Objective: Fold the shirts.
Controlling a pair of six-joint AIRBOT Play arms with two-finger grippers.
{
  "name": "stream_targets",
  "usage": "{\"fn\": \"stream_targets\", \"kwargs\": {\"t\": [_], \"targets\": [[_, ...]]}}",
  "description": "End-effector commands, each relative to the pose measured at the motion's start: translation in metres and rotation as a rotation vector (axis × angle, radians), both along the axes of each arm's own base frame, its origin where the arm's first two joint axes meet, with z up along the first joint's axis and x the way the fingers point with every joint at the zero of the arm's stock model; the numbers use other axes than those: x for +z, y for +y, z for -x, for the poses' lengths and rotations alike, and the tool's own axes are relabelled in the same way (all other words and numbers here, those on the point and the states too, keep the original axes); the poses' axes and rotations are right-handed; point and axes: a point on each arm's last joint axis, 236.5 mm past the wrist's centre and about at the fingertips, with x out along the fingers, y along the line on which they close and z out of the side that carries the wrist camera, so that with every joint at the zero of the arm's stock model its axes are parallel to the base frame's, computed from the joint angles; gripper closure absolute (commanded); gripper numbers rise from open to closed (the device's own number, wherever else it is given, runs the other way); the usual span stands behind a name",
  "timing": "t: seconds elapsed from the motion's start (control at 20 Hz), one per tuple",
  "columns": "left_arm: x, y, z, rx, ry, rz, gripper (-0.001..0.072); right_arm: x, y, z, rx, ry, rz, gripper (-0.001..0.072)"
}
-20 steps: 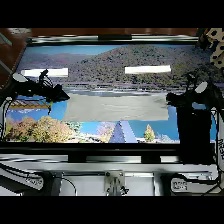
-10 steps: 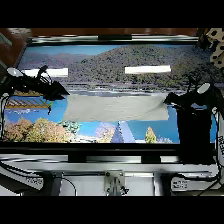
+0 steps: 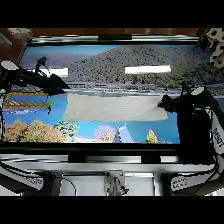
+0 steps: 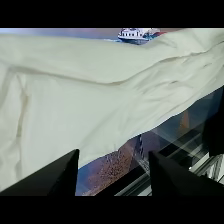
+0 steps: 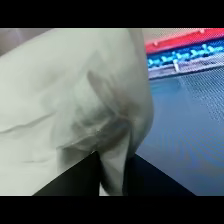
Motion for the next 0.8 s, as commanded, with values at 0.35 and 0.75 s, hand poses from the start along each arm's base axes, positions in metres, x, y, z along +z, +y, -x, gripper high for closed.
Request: {"fn": "stream_targets", "kwargs": {"t": [0.35, 0.75], "targets": [[0.033, -0.072, 0.007, -0.115, -0.064, 0.163, 0.0672, 0.151, 0.05, 0.004, 0.153, -0.319, -0.119, 0.065], [-0.001, -0.243, 0.054, -0.315, -0.09, 0.17, 0.0672, 0.307, 0.075, 0.082, 0.062, -0.549, -0.126, 0.065]]}}
